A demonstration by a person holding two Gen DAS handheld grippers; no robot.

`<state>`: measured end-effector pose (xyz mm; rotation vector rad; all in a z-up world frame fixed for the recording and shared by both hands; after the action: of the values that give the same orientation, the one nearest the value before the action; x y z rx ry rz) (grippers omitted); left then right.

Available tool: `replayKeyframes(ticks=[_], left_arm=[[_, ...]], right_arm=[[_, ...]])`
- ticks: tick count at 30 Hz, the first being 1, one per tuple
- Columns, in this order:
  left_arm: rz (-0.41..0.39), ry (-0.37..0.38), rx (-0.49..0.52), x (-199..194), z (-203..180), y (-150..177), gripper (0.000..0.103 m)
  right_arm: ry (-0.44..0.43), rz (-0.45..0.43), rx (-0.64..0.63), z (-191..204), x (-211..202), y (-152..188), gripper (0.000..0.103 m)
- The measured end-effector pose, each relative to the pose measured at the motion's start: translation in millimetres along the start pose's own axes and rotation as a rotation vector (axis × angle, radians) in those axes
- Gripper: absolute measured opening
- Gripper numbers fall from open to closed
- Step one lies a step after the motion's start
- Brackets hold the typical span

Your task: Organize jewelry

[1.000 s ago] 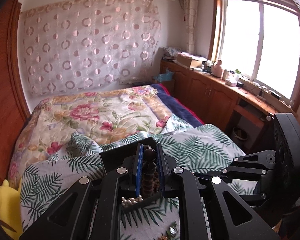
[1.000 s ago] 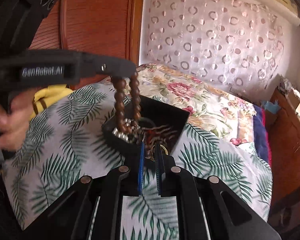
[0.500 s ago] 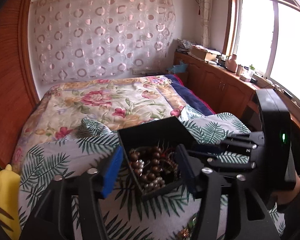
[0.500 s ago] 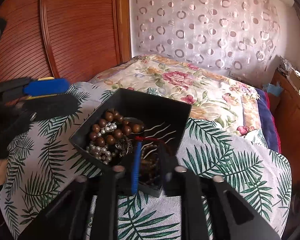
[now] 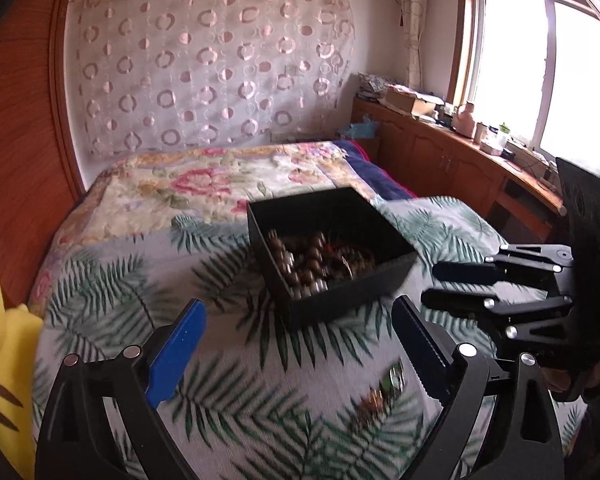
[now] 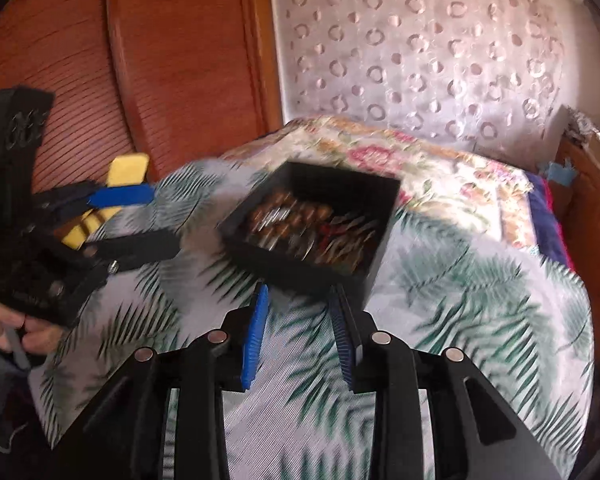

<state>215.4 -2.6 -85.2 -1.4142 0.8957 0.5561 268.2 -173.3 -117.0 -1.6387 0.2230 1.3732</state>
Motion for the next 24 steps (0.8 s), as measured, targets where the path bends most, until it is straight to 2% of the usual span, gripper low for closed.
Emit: replayKeyframes(ticks=[6,10,15,16,17,18,19,24], left_arm=[[0.07,0.004,0.03,10,-2,36,0.09],[0.1,0.015,0.043,14,-2,50,0.09],[0.122,0.015,0.068,18,-7,60,0.09],[0.125,0.012,0.077,19,-9,61,0.088],[0.131,0.01,0.088,20,-11,63,0.085],[0.135,0.01,0.093,21,-12,64,0.083],[0.136,0.011,0.095,21,-14,65,0.082],[0.15,0.024,0.115,24,-20,69,0.076]], right_arm=[[-0.011,0.097,-0.05,22,26,26,0.034],[-0.033,0.128,-0.019,22,40,25,0.034],[0.001,0.143,-0.019,26,48,18,0.034],[0.007,0.145,-0.028,29,48,18,0.029],[-0.007,0.152,-0.049,35,48,20,0.017],[-0.011,0.161,-0.063,38,48,20,0.014],[0.001,0.169,-0.087,42,47,22,0.004],[0.027,0.163,-0.095,40,42,28,0.001]])
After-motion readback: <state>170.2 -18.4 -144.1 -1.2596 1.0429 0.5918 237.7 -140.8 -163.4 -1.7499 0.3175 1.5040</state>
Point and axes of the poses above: each gripper's, at about its wrist camera, not at the fingertips, and x roughly the way its jaws point, z to its left, y to its underside, the point moved 6 cm from there along x, roughly the way its jaws point, and after that the axes turned 15 degrees about z, right-handed, at the moved point
